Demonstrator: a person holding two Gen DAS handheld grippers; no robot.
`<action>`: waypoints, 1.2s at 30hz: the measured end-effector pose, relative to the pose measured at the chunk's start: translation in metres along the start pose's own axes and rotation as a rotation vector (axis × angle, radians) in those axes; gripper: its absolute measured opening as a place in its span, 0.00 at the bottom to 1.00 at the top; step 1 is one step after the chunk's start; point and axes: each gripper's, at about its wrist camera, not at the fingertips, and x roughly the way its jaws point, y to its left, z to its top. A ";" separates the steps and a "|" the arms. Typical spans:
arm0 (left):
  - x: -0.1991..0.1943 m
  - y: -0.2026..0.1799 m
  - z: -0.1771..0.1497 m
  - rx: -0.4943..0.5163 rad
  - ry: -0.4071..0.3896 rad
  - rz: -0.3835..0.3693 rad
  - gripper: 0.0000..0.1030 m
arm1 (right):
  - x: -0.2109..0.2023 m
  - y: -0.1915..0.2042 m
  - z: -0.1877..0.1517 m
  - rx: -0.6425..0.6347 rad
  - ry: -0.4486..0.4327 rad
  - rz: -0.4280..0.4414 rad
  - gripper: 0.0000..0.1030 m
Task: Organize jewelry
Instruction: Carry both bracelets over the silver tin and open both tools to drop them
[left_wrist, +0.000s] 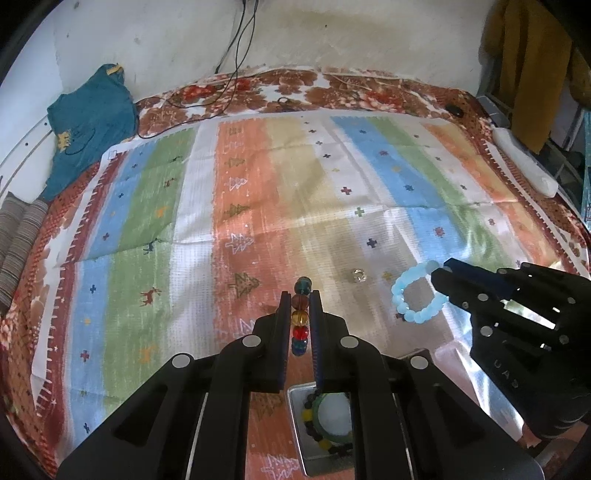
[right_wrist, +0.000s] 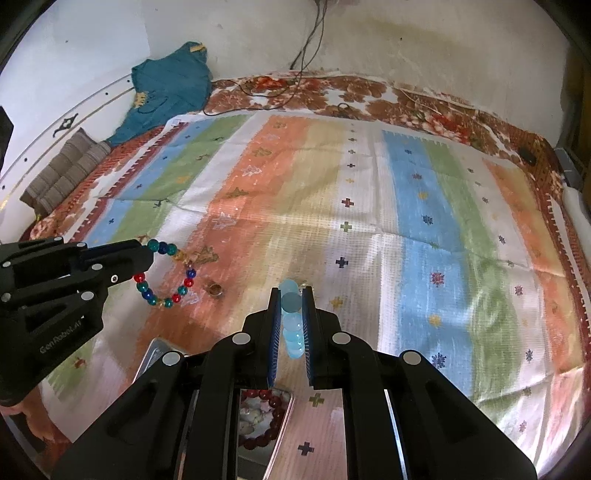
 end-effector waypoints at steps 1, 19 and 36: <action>-0.003 -0.001 -0.001 0.000 -0.003 -0.002 0.09 | -0.002 0.001 -0.001 -0.002 -0.003 0.002 0.12; -0.035 -0.006 -0.028 0.012 -0.025 -0.013 0.09 | -0.038 0.005 -0.021 -0.009 -0.064 0.057 0.12; -0.066 -0.024 -0.049 0.056 -0.069 -0.033 0.09 | -0.065 0.023 -0.046 -0.073 -0.088 0.093 0.12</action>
